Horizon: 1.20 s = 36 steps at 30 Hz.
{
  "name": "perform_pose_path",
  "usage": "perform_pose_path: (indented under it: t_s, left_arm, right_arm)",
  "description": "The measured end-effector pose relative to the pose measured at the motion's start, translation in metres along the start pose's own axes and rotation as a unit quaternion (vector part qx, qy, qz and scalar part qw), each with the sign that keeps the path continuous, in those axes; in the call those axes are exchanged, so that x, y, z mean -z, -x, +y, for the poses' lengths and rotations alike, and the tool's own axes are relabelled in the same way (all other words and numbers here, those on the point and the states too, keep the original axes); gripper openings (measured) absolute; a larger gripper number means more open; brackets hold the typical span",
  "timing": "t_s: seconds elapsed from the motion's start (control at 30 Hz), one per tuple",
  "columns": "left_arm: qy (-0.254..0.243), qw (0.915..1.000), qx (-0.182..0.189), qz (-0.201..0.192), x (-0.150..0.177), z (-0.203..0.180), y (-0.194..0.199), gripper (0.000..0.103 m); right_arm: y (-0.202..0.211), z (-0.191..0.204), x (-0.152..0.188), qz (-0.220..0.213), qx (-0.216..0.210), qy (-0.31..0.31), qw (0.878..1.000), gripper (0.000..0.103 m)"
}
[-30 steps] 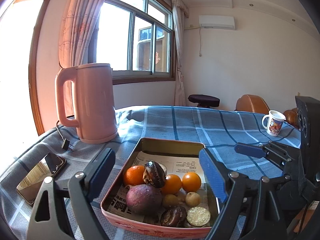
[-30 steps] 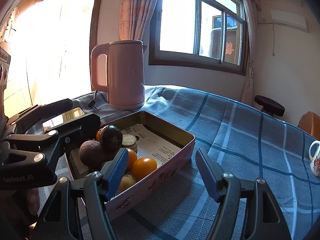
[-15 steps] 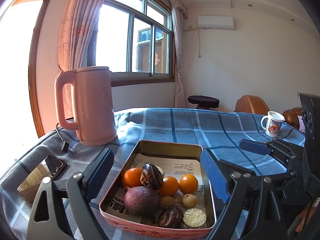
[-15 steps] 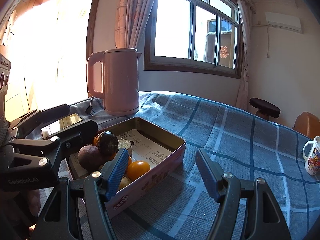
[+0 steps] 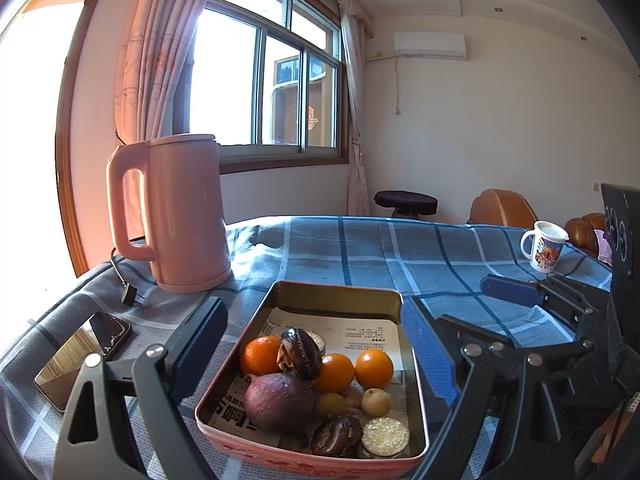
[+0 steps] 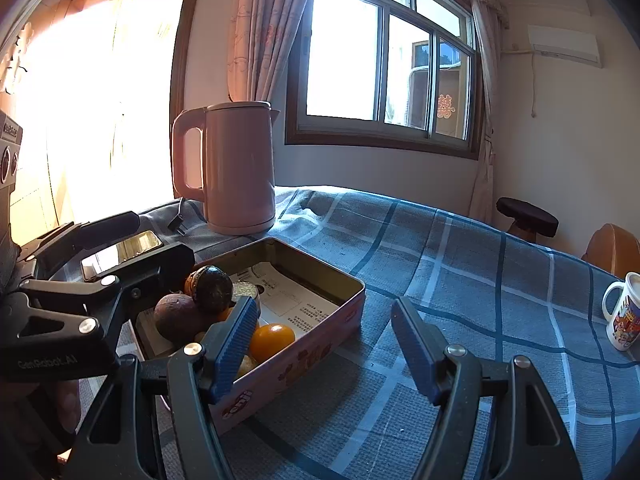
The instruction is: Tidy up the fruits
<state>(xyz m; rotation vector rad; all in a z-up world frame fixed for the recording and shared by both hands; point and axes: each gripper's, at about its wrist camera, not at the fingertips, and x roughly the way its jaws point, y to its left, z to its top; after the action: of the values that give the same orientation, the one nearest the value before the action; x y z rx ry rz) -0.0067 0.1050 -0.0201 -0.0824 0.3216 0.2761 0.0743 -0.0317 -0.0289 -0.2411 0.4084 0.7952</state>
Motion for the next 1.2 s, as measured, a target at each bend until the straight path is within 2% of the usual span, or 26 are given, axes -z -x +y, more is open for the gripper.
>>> perform_pose_path:
  t_s: [0.13, 0.23, 0.33, 0.63, 1.0, 1.2]
  left_arm:
    - [-0.002, 1.0000, -0.001, 0.002, 0.000, -0.002, 0.000, 0.092]
    - [-0.003, 1.0000, -0.005, 0.002, 0.001, -0.003, 0.000, 0.100]
    - [-0.005, 1.0000, -0.007, 0.003, 0.001, -0.004, 0.000, 0.103]
    - [-0.014, 0.9999, 0.000, 0.006, 0.000, -0.008, 0.001, 0.103]
    - [-0.025, 0.9994, -0.018, 0.014, 0.001, -0.015, -0.002, 0.103]
    - [-0.017, 0.9996, -0.016, 0.018, 0.001, -0.012, -0.004, 0.103]
  right_arm:
    - [-0.001, -0.001, 0.001, 0.001, 0.000, -0.001, 1.000, 0.071]
    - [-0.001, -0.002, 0.003, 0.001, 0.001, -0.002, 1.000, 0.071]
    - [0.000, -0.003, 0.004, 0.000, 0.003, -0.003, 1.000, 0.071]
    - [0.002, -0.007, 0.005, -0.003, 0.010, -0.006, 1.000, 0.071]
    - [0.004, -0.014, 0.006, -0.005, 0.014, -0.016, 1.000, 0.071]
    - [0.004, -0.014, 0.008, -0.004, 0.014, -0.016, 1.000, 0.071]
